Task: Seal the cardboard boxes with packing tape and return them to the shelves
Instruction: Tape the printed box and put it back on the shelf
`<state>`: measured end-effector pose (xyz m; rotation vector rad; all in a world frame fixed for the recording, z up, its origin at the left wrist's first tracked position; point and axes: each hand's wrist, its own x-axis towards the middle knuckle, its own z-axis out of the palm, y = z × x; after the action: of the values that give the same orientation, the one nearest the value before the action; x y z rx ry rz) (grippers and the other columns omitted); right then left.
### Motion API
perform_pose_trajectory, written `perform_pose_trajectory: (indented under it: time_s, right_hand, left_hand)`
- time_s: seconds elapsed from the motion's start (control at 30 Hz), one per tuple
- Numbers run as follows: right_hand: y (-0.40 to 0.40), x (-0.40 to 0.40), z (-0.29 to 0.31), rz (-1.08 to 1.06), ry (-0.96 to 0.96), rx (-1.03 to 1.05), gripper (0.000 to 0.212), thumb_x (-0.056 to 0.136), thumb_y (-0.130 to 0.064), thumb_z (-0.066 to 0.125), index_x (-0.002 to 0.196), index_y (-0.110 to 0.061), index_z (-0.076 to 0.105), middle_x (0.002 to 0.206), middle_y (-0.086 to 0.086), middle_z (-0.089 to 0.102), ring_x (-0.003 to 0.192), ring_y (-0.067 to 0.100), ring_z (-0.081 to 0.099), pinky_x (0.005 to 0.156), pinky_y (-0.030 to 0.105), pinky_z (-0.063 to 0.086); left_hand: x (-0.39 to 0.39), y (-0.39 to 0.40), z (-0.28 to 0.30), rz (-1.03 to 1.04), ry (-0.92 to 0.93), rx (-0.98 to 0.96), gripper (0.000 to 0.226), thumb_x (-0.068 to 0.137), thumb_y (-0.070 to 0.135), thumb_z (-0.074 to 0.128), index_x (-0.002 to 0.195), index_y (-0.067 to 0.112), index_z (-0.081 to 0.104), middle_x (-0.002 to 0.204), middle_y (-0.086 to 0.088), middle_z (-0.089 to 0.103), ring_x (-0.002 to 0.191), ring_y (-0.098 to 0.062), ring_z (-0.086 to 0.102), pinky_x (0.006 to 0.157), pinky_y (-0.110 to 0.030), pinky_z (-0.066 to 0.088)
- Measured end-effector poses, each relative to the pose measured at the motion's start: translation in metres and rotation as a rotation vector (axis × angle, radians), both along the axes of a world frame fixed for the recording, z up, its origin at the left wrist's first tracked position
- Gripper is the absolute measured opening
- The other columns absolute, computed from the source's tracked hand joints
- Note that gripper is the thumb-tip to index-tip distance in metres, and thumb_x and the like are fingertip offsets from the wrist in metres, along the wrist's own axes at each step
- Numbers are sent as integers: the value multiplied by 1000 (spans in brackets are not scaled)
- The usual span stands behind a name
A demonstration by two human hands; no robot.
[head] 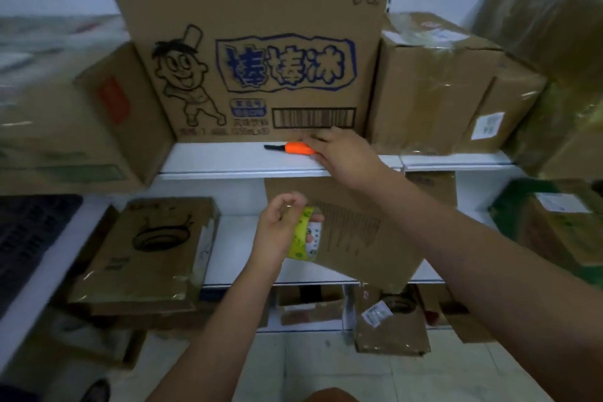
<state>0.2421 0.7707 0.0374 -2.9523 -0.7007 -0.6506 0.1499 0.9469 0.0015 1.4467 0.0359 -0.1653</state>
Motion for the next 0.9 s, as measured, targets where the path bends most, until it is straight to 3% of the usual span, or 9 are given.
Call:
perform_pose_trajectory:
  time_s: [0.07,0.13,0.2,0.27,0.33,0.4,0.53,0.7,0.9]
  right_hand:
    - [19,4,0,-28,-47,33,43,100,-30,52,136,-8,58,118,15,66,102,39,58,80,43,46]
    - [30,-14,-2,1,-74,226,41,101,-34,49,133,-11,61,122,9,64,109,29,55,89,39,44]
    - [50,-43,-6,90,138,532,44,101,-45,48,135,-18,58,124,-1,62,114,15,52,96,27,41]
    - [70,-58,-9,84,396,661,49,94,-53,58,134,-25,58,116,-11,62,106,3,54,91,15,41]
    - [81,-55,-15,50,459,696,29,89,-37,73,114,-24,70,100,-15,68,92,0,60,81,14,45]
    - [87,-49,-14,-10,436,772,7,86,-19,75,93,-23,76,86,-13,72,83,0,64,76,15,47]
    - [101,-44,-11,-37,388,767,4,87,-15,73,86,-18,76,81,-10,73,82,1,63,71,8,44]
    - [118,-36,-7,-44,313,735,5,89,-16,71,86,-16,74,82,-11,71,83,0,61,71,5,41]
    - [134,-27,-10,-39,192,657,6,88,-11,69,84,-14,73,80,-8,65,75,3,52,71,5,35]
  left_hand:
    - [-3,17,4,44,11,0,10,102,12,53,98,5,59,70,5,71,56,-3,68,48,-15,48]
    - [-5,25,8,44,17,11,23,106,19,42,102,5,60,63,5,72,54,-4,67,47,-16,49]
    - [-3,39,9,62,11,10,35,109,26,32,102,6,61,65,3,73,54,-6,66,47,-17,50]
    - [2,51,11,107,4,10,40,109,27,29,98,11,64,70,4,72,57,-2,66,48,-16,50]
    - [8,58,12,105,7,-9,36,108,23,32,100,10,65,79,-2,71,58,-2,66,47,-17,49]
    - [11,63,12,91,32,-28,26,105,19,40,101,11,64,76,-2,72,58,-4,67,47,-18,50]
    - [17,75,-2,33,-8,25,16,102,14,50,110,21,61,101,-7,70,78,-9,70,65,-24,55]
    - [27,92,-2,-8,13,-54,42,101,15,54,137,31,40,84,-3,74,73,-18,72,64,-31,57]
    - [30,95,-2,28,24,-93,54,101,15,56,140,31,23,75,-12,72,61,-26,69,58,-34,57]
